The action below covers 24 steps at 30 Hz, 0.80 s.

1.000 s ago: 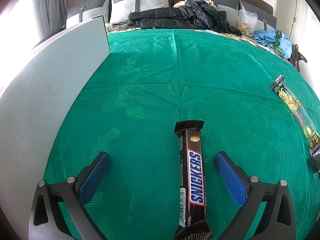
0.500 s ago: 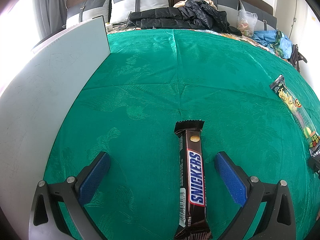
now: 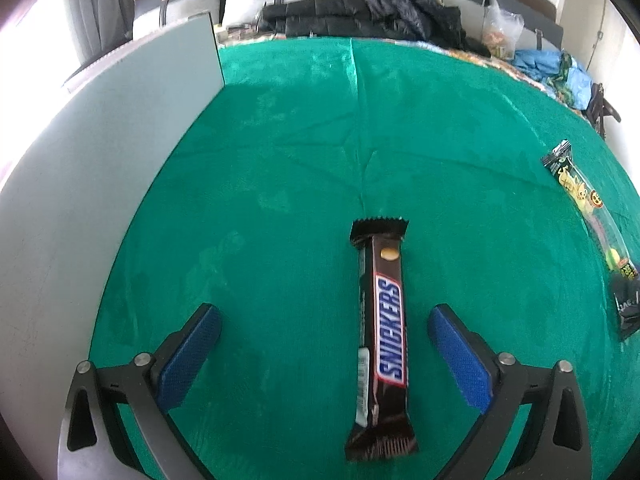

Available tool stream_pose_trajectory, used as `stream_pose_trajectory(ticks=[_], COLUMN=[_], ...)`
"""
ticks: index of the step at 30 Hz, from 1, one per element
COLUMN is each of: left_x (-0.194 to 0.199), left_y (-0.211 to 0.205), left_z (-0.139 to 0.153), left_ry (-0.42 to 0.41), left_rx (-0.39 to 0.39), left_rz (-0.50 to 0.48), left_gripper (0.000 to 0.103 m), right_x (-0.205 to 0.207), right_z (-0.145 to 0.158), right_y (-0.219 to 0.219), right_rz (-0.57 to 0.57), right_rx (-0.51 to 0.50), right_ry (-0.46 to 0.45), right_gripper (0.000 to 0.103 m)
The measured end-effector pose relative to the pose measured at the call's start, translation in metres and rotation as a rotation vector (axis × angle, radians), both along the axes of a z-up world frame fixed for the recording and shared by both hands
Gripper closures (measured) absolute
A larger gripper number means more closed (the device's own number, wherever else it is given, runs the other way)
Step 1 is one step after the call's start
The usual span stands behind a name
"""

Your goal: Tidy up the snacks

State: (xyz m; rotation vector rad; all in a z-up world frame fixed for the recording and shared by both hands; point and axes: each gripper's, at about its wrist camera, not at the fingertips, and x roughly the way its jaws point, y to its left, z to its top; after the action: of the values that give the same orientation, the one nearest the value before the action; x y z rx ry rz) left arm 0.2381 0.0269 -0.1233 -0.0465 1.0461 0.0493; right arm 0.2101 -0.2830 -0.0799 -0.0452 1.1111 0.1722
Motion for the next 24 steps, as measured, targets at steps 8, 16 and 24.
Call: stream_pose_trajectory(ticks=[8, 16, 24], left_x=[-0.018, -0.071, -0.119], left_y=[0.029, 0.114, 0.246], left_z=[0.031, 0.123, 0.146], left_ry=[0.011, -0.169, -0.163], left_rx=[-0.236, -0.429, -0.197], left_rz=[-0.033, 0.038, 0.250], left_gripper=[0.086, 0.086, 0.086], right_x=[0.031, 0.006, 0.013], right_z=[0.015, 0.121, 0.180], right_y=[0.000, 0.062, 0.290], right_rz=[-0.040, 0.011, 0.308], right_rx=[0.093, 0.403, 0.532], right_ry=[0.084, -0.004, -0.003], right_gripper=[0.091, 0.091, 0.091])
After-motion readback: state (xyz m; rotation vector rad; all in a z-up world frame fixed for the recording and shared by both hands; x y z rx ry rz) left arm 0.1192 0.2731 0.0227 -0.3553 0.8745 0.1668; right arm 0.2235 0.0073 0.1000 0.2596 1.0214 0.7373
